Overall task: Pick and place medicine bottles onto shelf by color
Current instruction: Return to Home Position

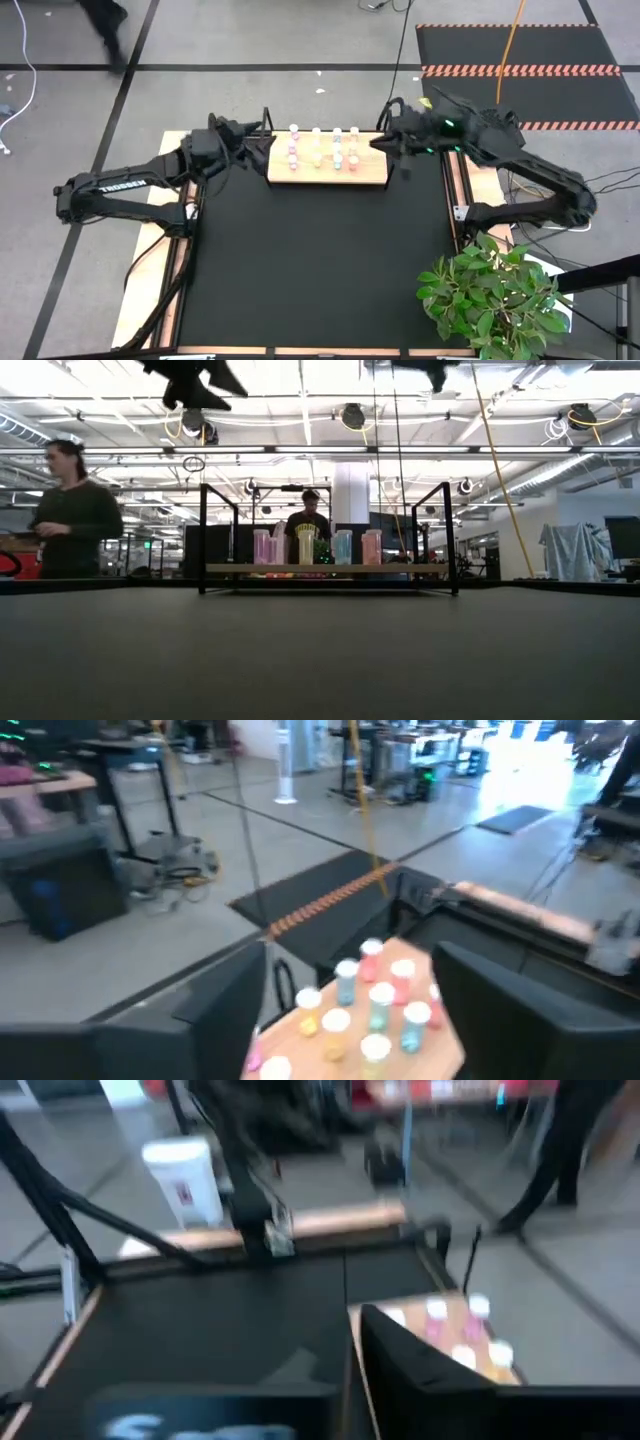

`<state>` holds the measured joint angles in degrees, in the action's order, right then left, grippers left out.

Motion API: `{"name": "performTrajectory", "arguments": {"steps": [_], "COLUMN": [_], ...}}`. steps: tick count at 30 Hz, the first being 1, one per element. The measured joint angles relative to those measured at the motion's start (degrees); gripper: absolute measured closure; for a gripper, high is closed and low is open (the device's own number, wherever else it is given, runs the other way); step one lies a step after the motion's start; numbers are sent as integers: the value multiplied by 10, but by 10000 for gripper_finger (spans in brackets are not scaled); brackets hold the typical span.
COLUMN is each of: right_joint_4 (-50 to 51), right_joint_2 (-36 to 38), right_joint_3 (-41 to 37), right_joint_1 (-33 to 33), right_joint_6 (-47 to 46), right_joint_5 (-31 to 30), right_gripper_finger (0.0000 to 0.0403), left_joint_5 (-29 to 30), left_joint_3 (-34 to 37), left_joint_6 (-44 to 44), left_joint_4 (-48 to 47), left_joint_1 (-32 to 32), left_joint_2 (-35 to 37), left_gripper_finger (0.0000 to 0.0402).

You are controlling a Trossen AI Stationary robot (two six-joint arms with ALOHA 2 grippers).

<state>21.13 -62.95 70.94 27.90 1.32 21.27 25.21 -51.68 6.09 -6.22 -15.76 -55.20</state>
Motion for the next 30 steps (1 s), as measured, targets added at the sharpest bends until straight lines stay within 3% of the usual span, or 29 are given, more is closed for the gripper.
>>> {"name": "performTrajectory", "arguments": {"steps": [4,7,10,13,16,23,25,30], "right_joint_4": [-88,-169,-225,-230,-247,-235,-223,-224], "right_joint_2": [102,172,221,256,292,384,407,451], "right_joint_3": [-108,-210,-297,-368,-417,-466,-474,-513], "right_joint_1": [-21,-50,-99,-129,-148,-160,-160,-160], "right_joint_6": [-44,-74,-66,-64,-71,-10,0,-4], "right_joint_5": [-6,5,-78,-154,-148,-211,-206,-129], "right_gripper_finger": [392,400,400,402,402,402,402,402], "left_joint_5": [24,-31,-106,-114,-123,-188,-194,-197], "left_joint_3": [93,169,211,232,248,345,374,422], "left_joint_6": [-7,2,-8,-56,-104,-41,-20,-2], "left_joint_4": [70,147,171,125,58,33,35,37], "left_joint_1": [31,50,64,72,78,80,83,96], "left_joint_2": [28,58,103,168,238,363,391,442], "left_gripper_finger": [215,306,382,386,377,398,395,396]}}
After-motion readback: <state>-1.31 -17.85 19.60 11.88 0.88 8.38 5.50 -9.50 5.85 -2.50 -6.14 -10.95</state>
